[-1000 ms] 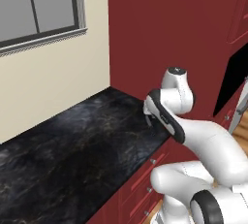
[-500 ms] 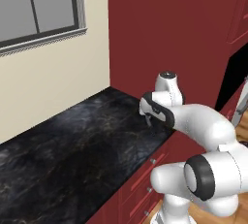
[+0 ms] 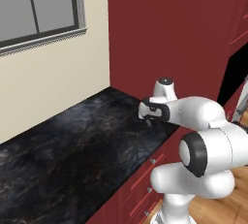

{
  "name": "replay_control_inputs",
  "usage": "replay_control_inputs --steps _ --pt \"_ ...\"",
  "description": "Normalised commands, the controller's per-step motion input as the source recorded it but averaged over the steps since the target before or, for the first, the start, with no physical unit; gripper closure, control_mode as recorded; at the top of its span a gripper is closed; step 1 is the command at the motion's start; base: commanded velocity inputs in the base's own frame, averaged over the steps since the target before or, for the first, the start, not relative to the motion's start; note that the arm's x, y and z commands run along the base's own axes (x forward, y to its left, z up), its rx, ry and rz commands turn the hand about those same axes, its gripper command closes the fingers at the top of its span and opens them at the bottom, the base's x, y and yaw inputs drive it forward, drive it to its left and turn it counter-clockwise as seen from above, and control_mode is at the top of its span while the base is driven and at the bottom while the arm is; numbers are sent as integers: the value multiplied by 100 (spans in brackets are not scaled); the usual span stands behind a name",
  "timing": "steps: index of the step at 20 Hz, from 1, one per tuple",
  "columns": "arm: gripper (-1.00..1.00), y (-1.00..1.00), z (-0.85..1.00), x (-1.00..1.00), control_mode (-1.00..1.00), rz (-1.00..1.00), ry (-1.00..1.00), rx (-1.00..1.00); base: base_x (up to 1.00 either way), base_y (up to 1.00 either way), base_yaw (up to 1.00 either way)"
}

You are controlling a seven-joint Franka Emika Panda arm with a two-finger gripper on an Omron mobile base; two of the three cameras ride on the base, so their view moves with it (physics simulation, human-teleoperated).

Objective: Retrieve the butter from the fridge and place it on a plate on the dining table. Then retrieve the butter knife by the fridge and place it near the plate.

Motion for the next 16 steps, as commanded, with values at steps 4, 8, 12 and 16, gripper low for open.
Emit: replay_control_inputs --steps 4,8,12,16 --pt "-100 0 -27 6 -100 3 0 0 0 0 0" --pt "-100 -1 -42 24 -100 9 0 0 0 0 0" --pt "-100 0 -25 28 -100 3 0 0 0 0 0" --pt "-100 1 -35 22 -100 0 1 0 0 0 0"
